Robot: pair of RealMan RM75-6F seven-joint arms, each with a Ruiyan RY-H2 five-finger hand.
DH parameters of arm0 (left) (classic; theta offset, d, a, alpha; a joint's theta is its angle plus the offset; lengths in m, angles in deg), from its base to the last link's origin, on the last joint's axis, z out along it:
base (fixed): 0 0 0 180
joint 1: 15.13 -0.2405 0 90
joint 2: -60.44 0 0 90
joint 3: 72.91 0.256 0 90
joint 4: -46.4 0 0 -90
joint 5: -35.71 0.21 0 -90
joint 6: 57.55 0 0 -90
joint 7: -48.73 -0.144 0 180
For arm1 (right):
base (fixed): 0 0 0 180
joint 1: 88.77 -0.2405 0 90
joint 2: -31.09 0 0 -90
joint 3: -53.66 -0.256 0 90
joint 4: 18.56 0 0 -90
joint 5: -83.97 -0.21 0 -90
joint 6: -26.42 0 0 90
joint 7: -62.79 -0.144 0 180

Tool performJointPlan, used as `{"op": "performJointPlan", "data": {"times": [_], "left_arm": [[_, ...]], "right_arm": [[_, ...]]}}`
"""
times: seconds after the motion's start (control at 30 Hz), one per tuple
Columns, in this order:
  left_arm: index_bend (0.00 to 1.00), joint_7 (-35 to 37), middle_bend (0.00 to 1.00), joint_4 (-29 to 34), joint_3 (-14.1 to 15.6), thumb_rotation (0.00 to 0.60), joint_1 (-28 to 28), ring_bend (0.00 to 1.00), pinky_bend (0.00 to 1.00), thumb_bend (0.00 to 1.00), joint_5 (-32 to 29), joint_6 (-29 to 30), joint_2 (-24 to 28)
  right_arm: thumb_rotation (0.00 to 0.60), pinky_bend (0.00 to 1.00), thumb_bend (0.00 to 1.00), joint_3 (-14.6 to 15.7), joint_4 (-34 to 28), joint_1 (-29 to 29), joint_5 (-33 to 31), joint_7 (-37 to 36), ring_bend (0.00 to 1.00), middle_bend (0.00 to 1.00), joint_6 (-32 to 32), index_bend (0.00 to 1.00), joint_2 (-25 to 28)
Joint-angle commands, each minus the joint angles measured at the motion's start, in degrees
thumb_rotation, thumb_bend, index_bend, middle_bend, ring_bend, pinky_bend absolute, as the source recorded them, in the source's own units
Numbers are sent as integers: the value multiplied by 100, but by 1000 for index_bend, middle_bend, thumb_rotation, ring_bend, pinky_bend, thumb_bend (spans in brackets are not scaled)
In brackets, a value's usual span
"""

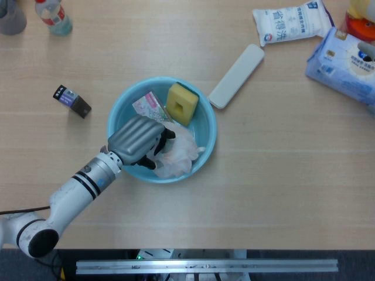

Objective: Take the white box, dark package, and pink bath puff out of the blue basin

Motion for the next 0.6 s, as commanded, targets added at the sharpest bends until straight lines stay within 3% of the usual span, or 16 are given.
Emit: {"op": "performJointPlan", "data": {"times": [0.03,0.33,0.6], "left_arm": [[673,433,699,288,-5,600,-102,644,652,344,308,90,371],[670,928,694,592,9,600,-375,639,654,344,699,522,1277],[657,1012,680,391,-25,600,-668,626,654,344,397,816,1935]], "right_arm": [[600,214,214,-4,-12,3,13,-2,72,233,-11,0,6],[600,214,214,-19,-38,-22,55,-12,72,233,6,0,-2],[600,214,214,-32,-69,-85,98,26,73,233,54,0,-64]]}}
